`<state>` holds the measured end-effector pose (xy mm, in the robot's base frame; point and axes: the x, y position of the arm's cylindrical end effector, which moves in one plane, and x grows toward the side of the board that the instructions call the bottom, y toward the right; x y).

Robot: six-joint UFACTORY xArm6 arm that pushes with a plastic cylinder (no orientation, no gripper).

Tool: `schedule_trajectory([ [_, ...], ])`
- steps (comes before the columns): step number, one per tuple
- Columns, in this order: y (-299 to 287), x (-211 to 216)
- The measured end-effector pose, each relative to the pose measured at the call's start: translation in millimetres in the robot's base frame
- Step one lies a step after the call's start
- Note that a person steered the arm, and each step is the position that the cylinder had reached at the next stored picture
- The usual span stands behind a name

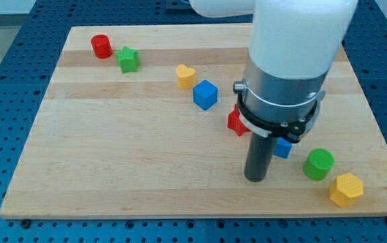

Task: Move the green circle diagonally to the top right of the red star

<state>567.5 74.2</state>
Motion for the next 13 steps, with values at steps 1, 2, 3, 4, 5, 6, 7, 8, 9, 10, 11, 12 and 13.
schedule_trajectory([
  [1,-7.4,-4.6],
  [2,-16.6,-17.1],
  [3,-27.5,-24.9],
  [4,-38.2,-14.2],
  [5,-41.8,5.1],
  [6,-12.8,43.6],
  [7,34.3,51.4],
  [8,71.9,42.2],
  [9,102.9,34.2],
  [10,104.6,13.3],
  [11,99.9,-10.6],
  [12,94.7,-31.7],
  [13,96.7,-45.7],
])
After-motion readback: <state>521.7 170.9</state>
